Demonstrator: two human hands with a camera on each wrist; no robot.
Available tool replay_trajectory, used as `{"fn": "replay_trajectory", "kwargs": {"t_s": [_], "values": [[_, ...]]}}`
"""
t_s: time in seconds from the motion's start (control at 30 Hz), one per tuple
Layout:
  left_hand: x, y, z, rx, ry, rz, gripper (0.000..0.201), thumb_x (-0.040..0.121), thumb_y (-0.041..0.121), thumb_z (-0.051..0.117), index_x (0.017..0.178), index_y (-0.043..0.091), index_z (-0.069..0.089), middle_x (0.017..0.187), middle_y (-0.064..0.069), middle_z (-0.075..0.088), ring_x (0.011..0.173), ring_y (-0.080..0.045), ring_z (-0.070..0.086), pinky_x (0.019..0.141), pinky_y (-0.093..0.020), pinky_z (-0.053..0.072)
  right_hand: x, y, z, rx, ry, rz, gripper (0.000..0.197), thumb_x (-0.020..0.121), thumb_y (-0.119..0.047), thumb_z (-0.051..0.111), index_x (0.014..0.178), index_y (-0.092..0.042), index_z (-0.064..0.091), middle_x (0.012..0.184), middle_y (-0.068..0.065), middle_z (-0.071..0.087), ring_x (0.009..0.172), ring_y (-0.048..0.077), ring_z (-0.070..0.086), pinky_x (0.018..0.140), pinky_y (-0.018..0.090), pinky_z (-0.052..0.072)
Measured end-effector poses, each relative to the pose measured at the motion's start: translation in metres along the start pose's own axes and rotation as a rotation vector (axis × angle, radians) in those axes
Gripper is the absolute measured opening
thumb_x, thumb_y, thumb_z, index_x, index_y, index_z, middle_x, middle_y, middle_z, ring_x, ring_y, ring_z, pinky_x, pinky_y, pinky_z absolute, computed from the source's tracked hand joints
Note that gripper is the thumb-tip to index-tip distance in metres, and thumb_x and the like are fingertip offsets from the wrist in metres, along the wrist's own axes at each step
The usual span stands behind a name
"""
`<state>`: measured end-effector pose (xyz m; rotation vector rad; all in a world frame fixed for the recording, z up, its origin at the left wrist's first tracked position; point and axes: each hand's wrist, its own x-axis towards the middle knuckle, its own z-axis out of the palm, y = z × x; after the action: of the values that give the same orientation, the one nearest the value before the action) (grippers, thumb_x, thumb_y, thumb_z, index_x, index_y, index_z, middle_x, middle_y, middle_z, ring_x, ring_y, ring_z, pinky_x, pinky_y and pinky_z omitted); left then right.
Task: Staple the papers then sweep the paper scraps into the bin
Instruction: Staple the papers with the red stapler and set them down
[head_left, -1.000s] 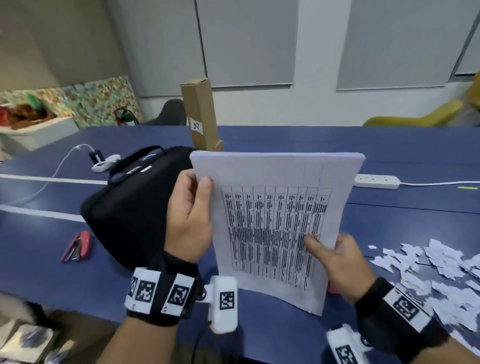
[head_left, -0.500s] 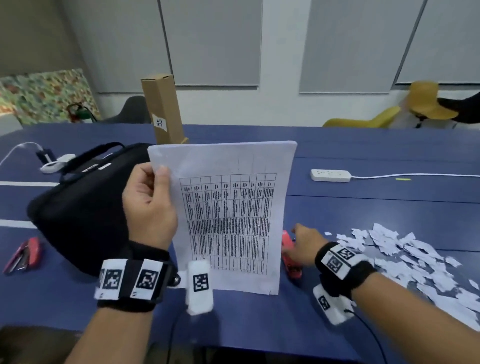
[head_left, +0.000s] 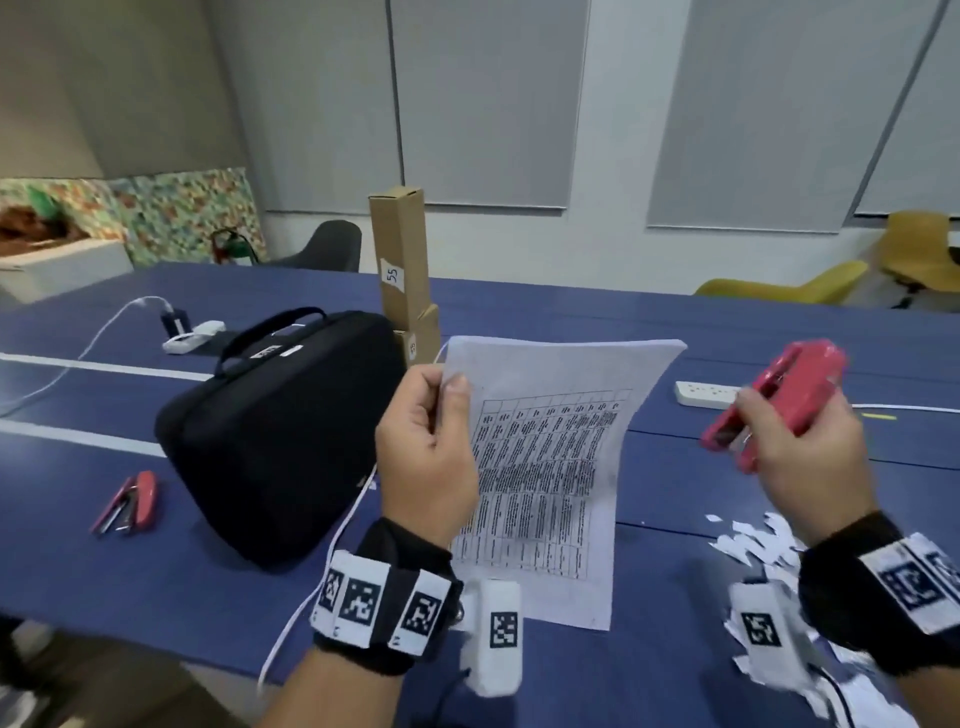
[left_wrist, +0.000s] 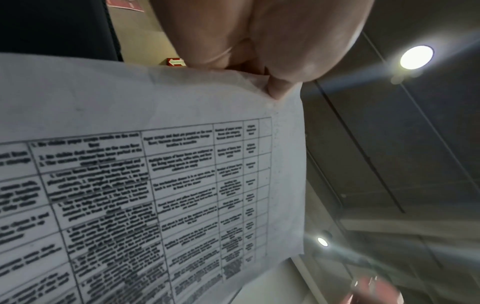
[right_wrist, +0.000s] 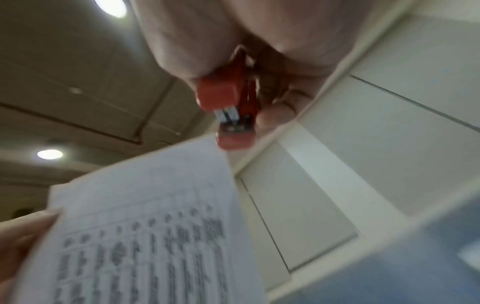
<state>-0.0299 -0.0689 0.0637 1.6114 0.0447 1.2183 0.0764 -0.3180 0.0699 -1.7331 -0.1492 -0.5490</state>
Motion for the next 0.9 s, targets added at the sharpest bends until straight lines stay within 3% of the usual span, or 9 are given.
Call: {"fn": "replay_trajectory", "kwargs": {"t_s": [0.07, 0.13, 0.2, 0.27, 0.33, 0.4, 0.57, 0.73, 0.9], "values": [[-0.012, 0.008, 0.01, -0.017, -0.039, 0.016, 0.019, 0.1, 0.012, 0.052, 0.084, 0.004, 0.057, 0.073, -0.028, 0.054, 0.064, -0.039, 0.048, 0.058, -0.044, 0.043, -0.006, -0.033, -0.005, 0.159, 0.096, -0.238, 0.018, 0.093, -0.027, 0.065, 0.098, -0.03, 0.049, 0.079, -0.002, 0.06, 0.054, -0.001, 0.063, 0.054, 0.012, 0.05], [-0.025, 0.013, 0.02, -0.013, -0.091, 0.02, 0.019, 0.099, 0.013, 0.053, 0.082, 0.007, 0.057, 0.066, -0.017, 0.052, 0.057, -0.028, 0.044, 0.055, -0.039, 0.04, -0.022, -0.051, -0.005, 0.21, 0.078, -0.372, 0.024, 0.09, -0.035, 0.063, 0.1, -0.035, 0.041, 0.081, -0.001, 0.057, 0.062, 0.015, 0.064, 0.062, 0.027, 0.053], [-0.04, 0.014, 0.029, 0.004, -0.153, 0.036, 0.018, 0.099, 0.015, 0.054, 0.082, 0.01, 0.058, 0.058, 0.0, 0.046, 0.052, -0.011, 0.039, 0.051, -0.031, 0.036, -0.037, -0.06, -0.003, 0.23, 0.042, -0.469, 0.029, 0.091, -0.031, 0.061, 0.108, -0.031, 0.037, 0.083, -0.002, 0.054, 0.061, 0.012, 0.061, 0.06, 0.025, 0.052], [-0.054, 0.017, 0.037, 0.036, -0.214, 0.071, 0.017, 0.099, 0.015, 0.054, 0.083, 0.01, 0.06, 0.059, 0.006, 0.047, 0.053, -0.008, 0.041, 0.052, -0.029, 0.039, -0.046, -0.067, 0.001, 0.325, 0.052, -0.528, 0.03, 0.095, -0.014, 0.057, 0.114, -0.021, 0.035, 0.083, -0.005, 0.052, 0.054, 0.004, 0.059, 0.053, 0.019, 0.052], [-0.066, 0.02, 0.042, 0.058, -0.25, 0.091, 0.016, 0.099, 0.014, 0.055, 0.084, 0.01, 0.061, 0.062, 0.007, 0.051, 0.056, -0.009, 0.046, 0.054, -0.033, 0.043, -0.049, -0.068, 0.004, 0.4, 0.097, -0.518, 0.029, 0.096, -0.004, 0.053, 0.116, -0.009, 0.033, 0.082, -0.009, 0.051, 0.052, -0.001, 0.057, 0.052, 0.016, 0.051], [-0.073, 0.022, 0.046, 0.056, -0.267, 0.078, 0.016, 0.098, 0.014, 0.056, 0.084, 0.012, 0.061, 0.063, 0.009, 0.052, 0.056, -0.009, 0.047, 0.054, -0.034, 0.044, -0.052, -0.068, 0.011, 0.386, 0.114, -0.477, 0.029, 0.096, -0.006, 0.054, 0.117, -0.006, 0.035, 0.082, -0.012, 0.049, 0.058, -0.008, 0.055, 0.059, 0.008, 0.047], [-0.081, 0.023, 0.055, 0.038, -0.267, 0.039, 0.017, 0.098, 0.011, 0.056, 0.081, 0.014, 0.06, 0.057, 0.013, 0.044, 0.05, -0.006, 0.039, 0.052, -0.025, 0.033, -0.061, -0.067, 0.026, 0.336, 0.094, -0.374, 0.033, 0.094, -0.024, 0.058, 0.12, -0.015, 0.04, 0.085, -0.013, 0.055, 0.067, -0.006, 0.056, 0.066, 0.012, 0.047], [-0.082, 0.021, 0.056, 0.013, -0.255, 0.017, 0.017, 0.097, 0.009, 0.056, 0.082, 0.014, 0.06, 0.059, 0.007, 0.049, 0.052, -0.012, 0.042, 0.051, -0.03, 0.038, -0.064, -0.064, 0.03, 0.3, 0.107, -0.375, 0.031, 0.093, -0.023, 0.06, 0.116, -0.016, 0.041, 0.081, -0.015, 0.054, 0.063, -0.011, 0.056, 0.062, 0.003, 0.042], [-0.082, 0.022, 0.057, -0.004, -0.21, -0.022, 0.017, 0.097, 0.008, 0.056, 0.081, 0.012, 0.061, 0.058, 0.012, 0.047, 0.049, -0.004, 0.04, 0.052, -0.023, 0.033, -0.066, -0.064, 0.03, 0.305, 0.1, -0.392, 0.024, 0.092, -0.023, 0.06, 0.109, -0.025, 0.044, 0.076, -0.02, 0.058, 0.063, -0.009, 0.056, 0.063, 0.005, 0.044]]}}
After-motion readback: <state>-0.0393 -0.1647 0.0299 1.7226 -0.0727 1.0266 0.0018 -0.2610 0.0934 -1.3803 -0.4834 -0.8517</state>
